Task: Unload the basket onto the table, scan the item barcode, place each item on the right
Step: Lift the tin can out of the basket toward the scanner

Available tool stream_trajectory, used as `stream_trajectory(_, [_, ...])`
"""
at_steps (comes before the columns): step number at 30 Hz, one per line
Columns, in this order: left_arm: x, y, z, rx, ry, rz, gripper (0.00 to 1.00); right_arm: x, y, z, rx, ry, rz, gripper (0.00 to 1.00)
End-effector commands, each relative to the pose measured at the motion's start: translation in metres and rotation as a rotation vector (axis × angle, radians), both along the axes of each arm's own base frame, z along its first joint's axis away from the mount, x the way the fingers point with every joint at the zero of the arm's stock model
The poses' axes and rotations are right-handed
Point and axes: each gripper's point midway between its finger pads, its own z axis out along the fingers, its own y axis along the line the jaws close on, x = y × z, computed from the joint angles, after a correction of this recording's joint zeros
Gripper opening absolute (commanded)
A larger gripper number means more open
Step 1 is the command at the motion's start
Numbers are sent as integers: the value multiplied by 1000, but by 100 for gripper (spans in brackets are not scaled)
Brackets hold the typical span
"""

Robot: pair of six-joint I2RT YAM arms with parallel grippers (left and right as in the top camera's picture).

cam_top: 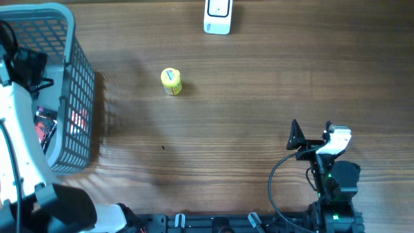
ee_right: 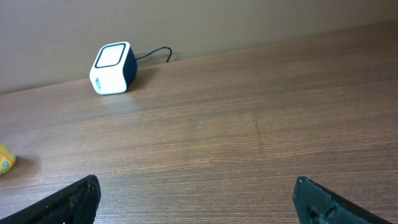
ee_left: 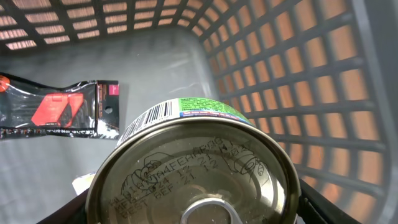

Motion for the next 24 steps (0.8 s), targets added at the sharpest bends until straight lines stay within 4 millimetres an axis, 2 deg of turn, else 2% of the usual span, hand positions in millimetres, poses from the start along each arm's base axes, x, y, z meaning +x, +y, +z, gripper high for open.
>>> stream_trajectory(1, [-6, -6, 34, 22, -92, -19, 65, 0, 2, -1, 11, 2, 10, 100])
stream_trajectory(13, [0, -39, 77, -42, -280, -148, 64, 0, 2, -1, 11, 3, 9, 100])
stream_trajectory(24, [28, -84, 117, -131, -486, -377, 65, 0, 2, -1, 10, 3, 10, 100])
